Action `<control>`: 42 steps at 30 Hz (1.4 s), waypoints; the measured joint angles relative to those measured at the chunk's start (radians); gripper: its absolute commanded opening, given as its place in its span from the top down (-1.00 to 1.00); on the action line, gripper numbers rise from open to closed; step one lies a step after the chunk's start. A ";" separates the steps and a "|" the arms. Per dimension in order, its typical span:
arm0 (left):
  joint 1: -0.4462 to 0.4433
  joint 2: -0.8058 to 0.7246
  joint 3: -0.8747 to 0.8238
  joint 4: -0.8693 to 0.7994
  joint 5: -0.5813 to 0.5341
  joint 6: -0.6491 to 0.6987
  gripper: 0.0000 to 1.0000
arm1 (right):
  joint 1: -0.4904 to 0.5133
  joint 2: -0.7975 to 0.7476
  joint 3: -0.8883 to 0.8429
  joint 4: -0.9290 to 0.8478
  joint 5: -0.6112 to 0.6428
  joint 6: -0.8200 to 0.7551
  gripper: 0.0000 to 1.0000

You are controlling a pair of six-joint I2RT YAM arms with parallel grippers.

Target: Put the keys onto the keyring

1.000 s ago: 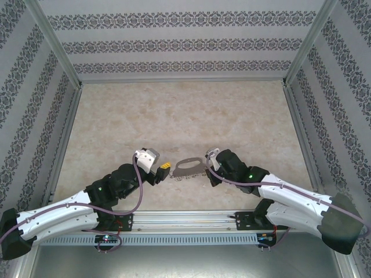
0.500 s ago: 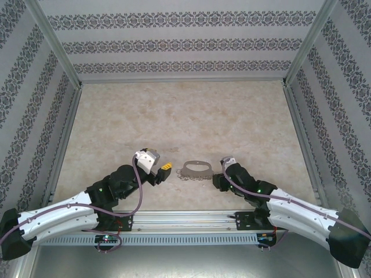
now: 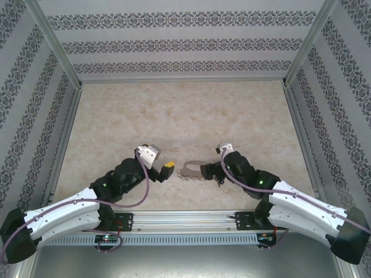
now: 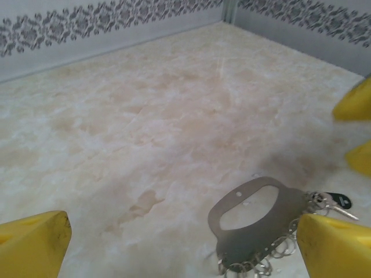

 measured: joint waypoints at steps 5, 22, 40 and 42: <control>0.143 0.081 0.035 -0.038 0.098 -0.049 -1.00 | -0.115 0.043 0.074 0.142 0.054 -0.215 -0.96; 0.412 0.296 0.057 0.015 0.008 -0.099 -1.00 | -0.706 0.376 -0.007 0.589 -0.198 -0.323 -0.96; 0.720 0.481 0.006 0.395 -0.202 0.054 -1.00 | -0.875 0.665 -0.080 0.964 -0.225 -0.388 -0.96; 0.749 0.566 -0.003 0.490 -0.191 0.077 -1.00 | -0.869 0.666 -0.081 0.980 -0.217 -0.384 -0.96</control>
